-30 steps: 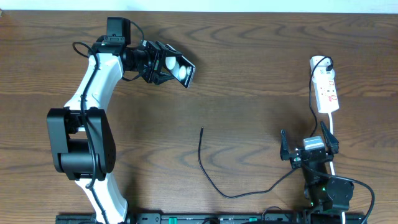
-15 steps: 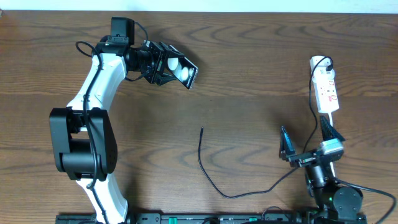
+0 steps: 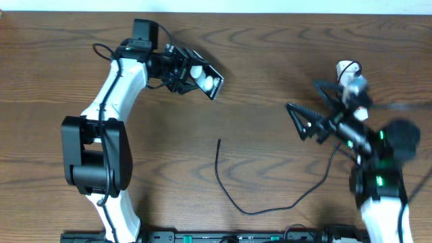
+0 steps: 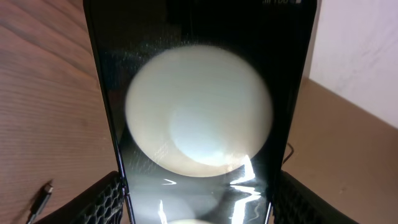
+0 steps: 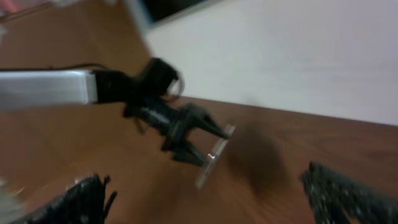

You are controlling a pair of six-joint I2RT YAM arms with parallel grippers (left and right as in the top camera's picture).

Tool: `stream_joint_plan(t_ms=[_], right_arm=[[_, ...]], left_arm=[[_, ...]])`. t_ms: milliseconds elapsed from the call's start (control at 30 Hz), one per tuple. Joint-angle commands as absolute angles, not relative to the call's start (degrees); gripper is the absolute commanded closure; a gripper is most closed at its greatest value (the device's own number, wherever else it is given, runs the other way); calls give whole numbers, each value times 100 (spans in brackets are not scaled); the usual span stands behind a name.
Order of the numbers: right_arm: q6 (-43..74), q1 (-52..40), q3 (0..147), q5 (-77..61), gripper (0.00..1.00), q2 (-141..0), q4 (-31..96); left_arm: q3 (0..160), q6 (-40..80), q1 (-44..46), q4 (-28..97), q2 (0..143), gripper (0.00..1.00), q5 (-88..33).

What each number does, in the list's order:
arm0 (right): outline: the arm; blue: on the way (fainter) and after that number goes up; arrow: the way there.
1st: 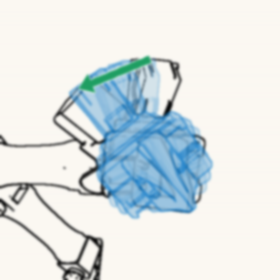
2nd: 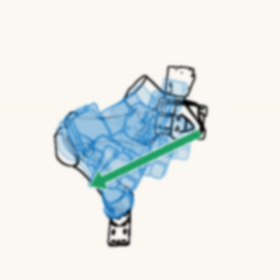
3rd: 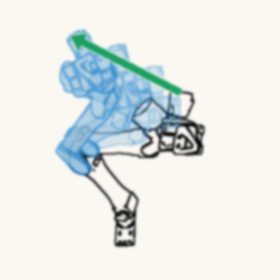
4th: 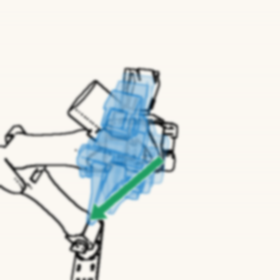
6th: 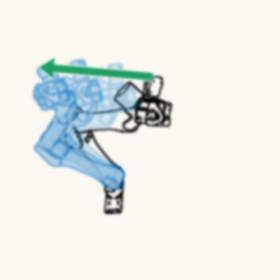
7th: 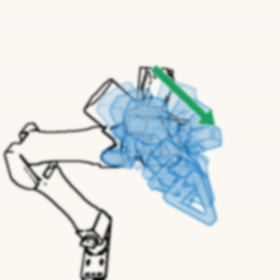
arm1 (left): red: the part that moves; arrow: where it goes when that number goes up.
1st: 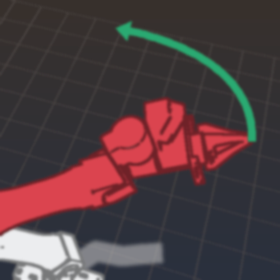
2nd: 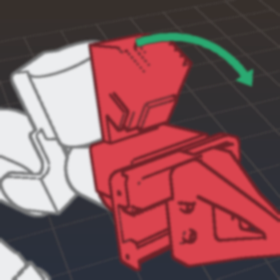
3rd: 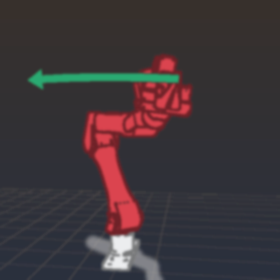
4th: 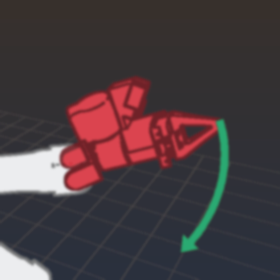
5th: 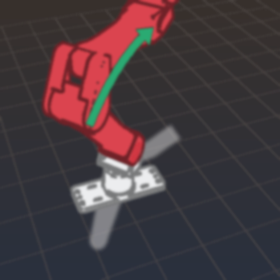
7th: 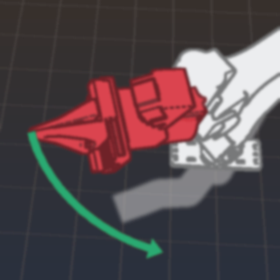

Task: Plug charger to phone and switch on socket
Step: 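Move the right gripper toward the phone held by the left gripper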

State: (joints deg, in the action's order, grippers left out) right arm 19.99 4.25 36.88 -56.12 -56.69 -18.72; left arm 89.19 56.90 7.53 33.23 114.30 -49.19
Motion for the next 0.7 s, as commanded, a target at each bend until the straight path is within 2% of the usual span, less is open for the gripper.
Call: stream_joint_plan(t_ms=[0, 100, 167, 200, 367, 667], right_arm=[[2893, 401, 3824, -6899, 1, -6473, -2390], [4136, 397, 3824, -6875, 1, -7194, -3074], [4423, 377, 3824, -6897, 2, -7590, -3411], [4436, 344, 3824, -6897, 6, -7749, -3474], [4235, -113, 3822, -6495, 20, -8309, -3492], [3055, -1151, 3822, -3660, 18, -8591, -2265]], left_arm=[[9054, 5618, 917, 3317, 11286, 93, -4934], [9054, 5618, 1066, 3317, 11286, 93, -4838], [9054, 5618, 1166, 3315, 11286, 92, -4711], [9054, 5621, 1216, 3312, 11286, 92, -4648], [9054, 5743, 1433, 3223, 11286, 93, -4532], [9054, 6399, 1671, 3164, 11286, 93, -4383]])
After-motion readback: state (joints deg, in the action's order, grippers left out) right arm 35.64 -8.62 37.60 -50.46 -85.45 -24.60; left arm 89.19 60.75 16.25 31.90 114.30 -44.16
